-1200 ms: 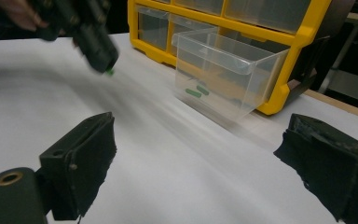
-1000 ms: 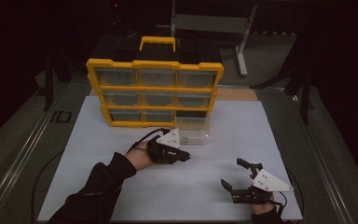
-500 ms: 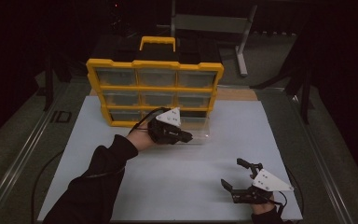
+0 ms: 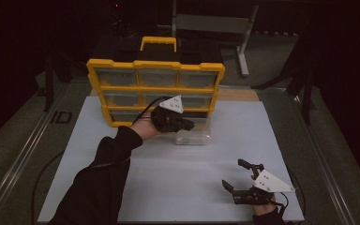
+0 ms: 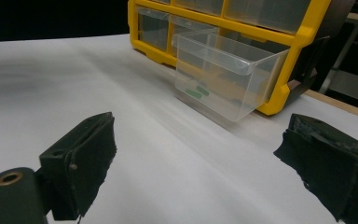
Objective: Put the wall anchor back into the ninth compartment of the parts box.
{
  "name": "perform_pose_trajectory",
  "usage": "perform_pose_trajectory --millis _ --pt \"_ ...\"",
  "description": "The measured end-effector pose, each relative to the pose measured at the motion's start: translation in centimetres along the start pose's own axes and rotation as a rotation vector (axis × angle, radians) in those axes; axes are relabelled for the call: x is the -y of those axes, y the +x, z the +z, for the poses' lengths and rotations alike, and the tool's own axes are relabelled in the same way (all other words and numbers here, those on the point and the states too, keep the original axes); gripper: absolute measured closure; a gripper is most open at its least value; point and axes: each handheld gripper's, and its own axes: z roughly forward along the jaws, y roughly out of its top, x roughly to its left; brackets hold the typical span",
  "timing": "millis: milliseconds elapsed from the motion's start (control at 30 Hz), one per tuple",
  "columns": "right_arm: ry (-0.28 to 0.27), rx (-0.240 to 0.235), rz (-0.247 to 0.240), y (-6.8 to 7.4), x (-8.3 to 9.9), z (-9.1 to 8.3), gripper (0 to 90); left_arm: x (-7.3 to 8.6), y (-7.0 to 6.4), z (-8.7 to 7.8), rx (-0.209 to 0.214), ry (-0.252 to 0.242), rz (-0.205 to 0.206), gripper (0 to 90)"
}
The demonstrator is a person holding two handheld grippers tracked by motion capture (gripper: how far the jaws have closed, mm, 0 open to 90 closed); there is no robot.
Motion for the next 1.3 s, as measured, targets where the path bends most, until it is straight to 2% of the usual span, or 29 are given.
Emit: perform_pose_trajectory --millis 33,167,333,433,467,567,867,1067,1133,1167,1267,1300 --pt "0.001 -0.001 -0.002 0.0 0.0 0.0 9.1 -0.1 0.5 0.2 -0.009 -0.009 -0.016 85.2" --pt "-0.001 -0.001 0.001 0.0 0.0 0.0 9.1 -0.2 0.9 1.1 -0.041 0.001 -0.027 85.1" --pt "-0.002 -0.001 0.004 -0.1 0.0 -0.1 9.2 0.1 1.3 1.9 -0.038 0.014 -0.06 85.1" --pt "-0.002 -0.002 0.004 -0.1 0.0 -0.1 9.1 0.4 1.8 2.4 -0.053 0.019 -0.085 85.1" --pt "-0.001 -0.002 0.004 -0.1 0.0 -0.1 9.1 0.4 2.0 2.5 -0.044 0.02 -0.099 85.1" --pt "0.001 -0.003 0.006 -0.1 0.1 0.0 9.2 0.7 2.2 2.8 -0.054 0.042 -0.104 85.0" --pt "0.003 -0.005 0.005 -0.1 0.1 0.0 9.1 1.1 2.7 3.2 -0.071 0.049 -0.125 84.9" --pt "0.005 -0.005 0.005 -0.1 0.1 0.0 9.1 1.2 2.6 3.4 -0.067 0.078 -0.118 84.2" --pt "0.005 -0.005 0.005 -0.1 0.1 0.0 9.1 1.2 2.7 3.4 -0.074 0.076 -0.123 80.4" --pt "0.006 -0.006 0.005 -0.1 0.1 0.0 9.1 1.1 2.8 3.3 -0.079 0.071 -0.142 77.0" --pt "0.008 -0.007 0.005 -0.1 0.1 0.0 9.1 1.1 2.7 3.2 -0.09 0.079 -0.142 70.8" --pt "0.008 -0.006 0.004 -0.1 0.1 0.0 9.2 1.1 2.7 3.0 -0.094 0.082 -0.137 66.2"
